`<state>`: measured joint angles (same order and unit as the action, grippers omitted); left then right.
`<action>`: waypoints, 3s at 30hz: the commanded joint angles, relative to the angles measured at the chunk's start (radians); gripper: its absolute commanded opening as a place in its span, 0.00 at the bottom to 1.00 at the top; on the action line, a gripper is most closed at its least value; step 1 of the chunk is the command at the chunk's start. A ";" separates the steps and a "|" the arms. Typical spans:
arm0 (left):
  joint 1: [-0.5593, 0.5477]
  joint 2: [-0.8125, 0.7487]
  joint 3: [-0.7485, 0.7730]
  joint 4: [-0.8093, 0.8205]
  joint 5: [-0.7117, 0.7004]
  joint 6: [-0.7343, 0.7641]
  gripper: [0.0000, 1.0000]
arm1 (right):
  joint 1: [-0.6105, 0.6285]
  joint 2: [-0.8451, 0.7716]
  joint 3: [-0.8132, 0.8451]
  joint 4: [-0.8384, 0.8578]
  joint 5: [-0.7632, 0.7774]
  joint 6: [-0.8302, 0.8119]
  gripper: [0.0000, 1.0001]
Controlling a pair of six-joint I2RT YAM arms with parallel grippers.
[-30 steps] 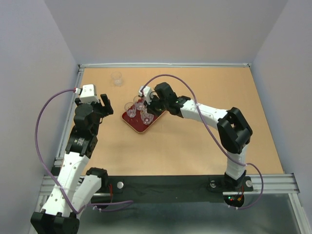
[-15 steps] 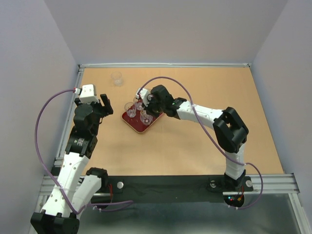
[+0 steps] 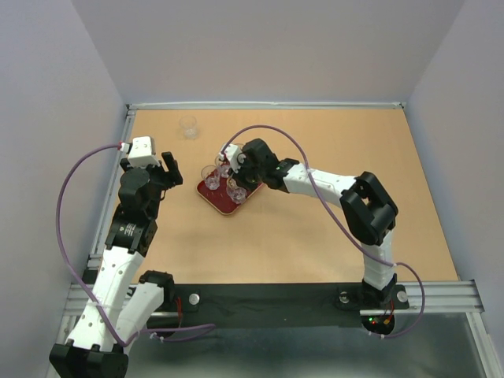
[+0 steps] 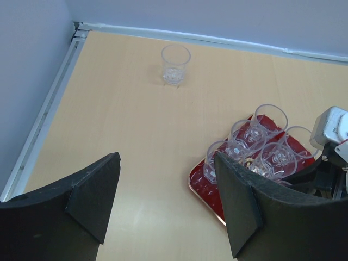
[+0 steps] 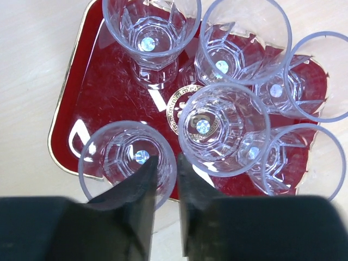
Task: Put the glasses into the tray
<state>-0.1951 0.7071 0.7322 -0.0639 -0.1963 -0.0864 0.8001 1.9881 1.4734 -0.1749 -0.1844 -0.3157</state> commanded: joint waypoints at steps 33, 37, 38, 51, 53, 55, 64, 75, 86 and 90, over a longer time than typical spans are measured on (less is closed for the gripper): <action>0.017 -0.001 -0.025 0.093 0.049 -0.042 0.86 | -0.071 -0.414 -0.137 -0.002 0.083 -0.077 0.42; 0.077 0.055 -0.011 0.119 0.179 -0.111 0.86 | -0.214 -0.515 -0.234 -0.002 -0.007 -0.051 0.42; 0.107 0.087 -0.010 0.133 0.195 -0.128 0.86 | -0.269 -0.559 -0.254 -0.002 -0.018 -0.045 0.42; 0.263 0.647 0.200 0.305 0.561 -0.509 0.87 | -0.674 -0.672 -0.490 0.048 -0.282 0.087 0.70; 0.273 0.765 0.300 0.250 0.558 -0.518 0.87 | -0.679 -0.686 -0.499 0.048 -0.303 0.083 0.70; 0.282 0.833 0.382 0.219 0.555 -0.523 0.87 | -0.687 -0.712 -0.519 0.048 -0.328 0.069 0.71; 0.295 1.186 0.787 -0.051 0.494 -0.523 0.83 | -0.717 -0.752 -0.552 0.049 -0.412 0.038 0.73; 0.295 1.468 1.105 -0.214 0.452 -0.501 0.67 | -0.719 -0.761 -0.562 0.049 -0.405 0.012 0.73; 0.293 1.511 1.144 -0.171 0.480 -0.523 0.65 | -0.720 -0.742 -0.567 0.048 -0.418 0.006 0.73; 0.295 1.491 1.104 -0.111 0.508 -0.532 0.64 | -0.720 -0.739 -0.567 0.048 -0.417 0.003 0.73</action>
<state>0.0937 2.2299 1.8458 -0.2481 0.2806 -0.6060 0.0856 1.2552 0.9318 -0.1658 -0.5846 -0.2962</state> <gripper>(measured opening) 0.647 0.727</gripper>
